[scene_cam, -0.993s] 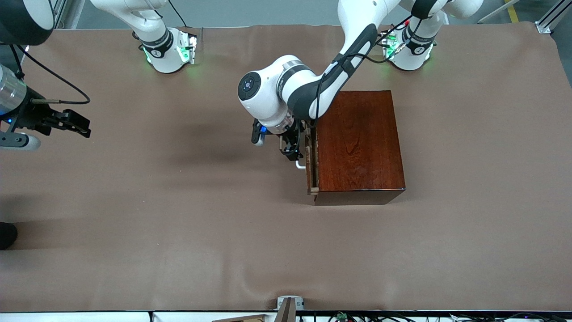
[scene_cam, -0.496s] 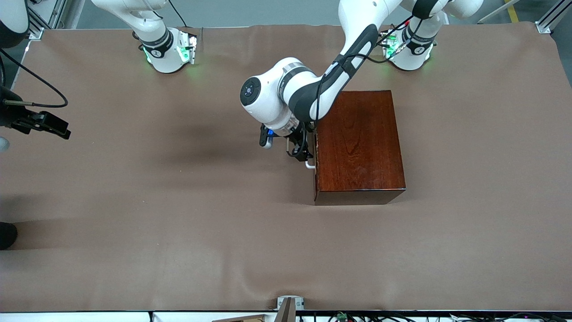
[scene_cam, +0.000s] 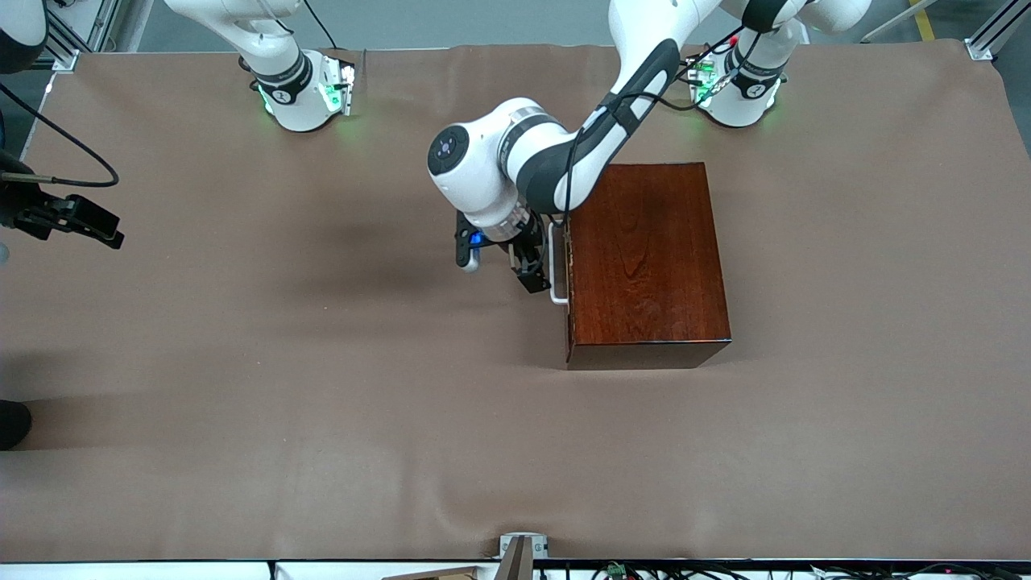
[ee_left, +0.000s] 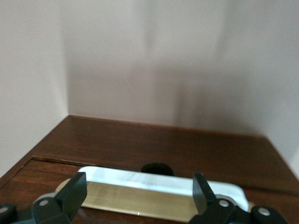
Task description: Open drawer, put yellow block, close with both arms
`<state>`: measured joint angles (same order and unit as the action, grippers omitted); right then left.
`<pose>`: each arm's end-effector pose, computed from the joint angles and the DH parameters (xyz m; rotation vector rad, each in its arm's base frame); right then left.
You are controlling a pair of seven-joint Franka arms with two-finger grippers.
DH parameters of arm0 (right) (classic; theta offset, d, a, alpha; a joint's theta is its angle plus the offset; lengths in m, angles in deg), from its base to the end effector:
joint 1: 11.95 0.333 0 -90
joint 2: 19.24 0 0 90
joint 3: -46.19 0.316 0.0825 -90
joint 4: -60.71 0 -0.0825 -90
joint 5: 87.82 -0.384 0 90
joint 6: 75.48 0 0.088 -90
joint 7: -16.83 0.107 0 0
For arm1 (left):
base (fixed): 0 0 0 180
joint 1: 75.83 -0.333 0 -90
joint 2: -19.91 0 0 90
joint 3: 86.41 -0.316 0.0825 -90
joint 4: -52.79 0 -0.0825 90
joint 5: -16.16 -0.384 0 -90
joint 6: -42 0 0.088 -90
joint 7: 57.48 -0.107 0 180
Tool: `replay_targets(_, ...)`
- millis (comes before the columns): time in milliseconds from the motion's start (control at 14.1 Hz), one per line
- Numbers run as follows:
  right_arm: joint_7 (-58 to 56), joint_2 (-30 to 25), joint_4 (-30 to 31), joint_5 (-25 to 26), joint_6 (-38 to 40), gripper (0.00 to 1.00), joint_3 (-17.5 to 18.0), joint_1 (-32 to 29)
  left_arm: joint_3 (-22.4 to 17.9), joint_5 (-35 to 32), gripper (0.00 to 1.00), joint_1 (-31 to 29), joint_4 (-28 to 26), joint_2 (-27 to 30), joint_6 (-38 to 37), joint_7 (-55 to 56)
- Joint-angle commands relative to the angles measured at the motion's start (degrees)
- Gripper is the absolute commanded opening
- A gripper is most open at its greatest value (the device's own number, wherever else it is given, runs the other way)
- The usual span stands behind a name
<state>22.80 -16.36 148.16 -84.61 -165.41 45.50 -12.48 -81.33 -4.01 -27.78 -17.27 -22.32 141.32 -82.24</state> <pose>0.5697 -0.0180 0.6173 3.0787 -0.1932 -0.0071 0.4719 -0.5499 0.3229 -2.1133 1.8530 0.2089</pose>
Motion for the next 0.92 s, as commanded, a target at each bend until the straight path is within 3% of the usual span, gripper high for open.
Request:
replay_targets(0,0.0,-0.5,-0.3,-0.8,0.7,1.00,0.3,-0.5,0.6,-1.5,1.00,-0.4,-0.7,4.9,0.6,11.5)
replay_targets(284,0.0,-0.4,-0.2,-0.8,0.7,1.00,0.3,-0.2,-2.1,5.7,1.00,-4.1,-1.0,14.3,-2.3,45.0)
replay_targets(567,0.1,-0.6,-0.2,-0.9,2.1,1.00,0.6,0.4,-2.1,13.0,1.00,-14.8,-1.7,21.6,-10.4,46.8)
replay_targets(851,0.2,-1.0,-0.3,-3.9,2.8,1.00,0.8,1.8,-1.7,20.8,1.00,-29.8,-2.5,26.2,-13.2,45.9)
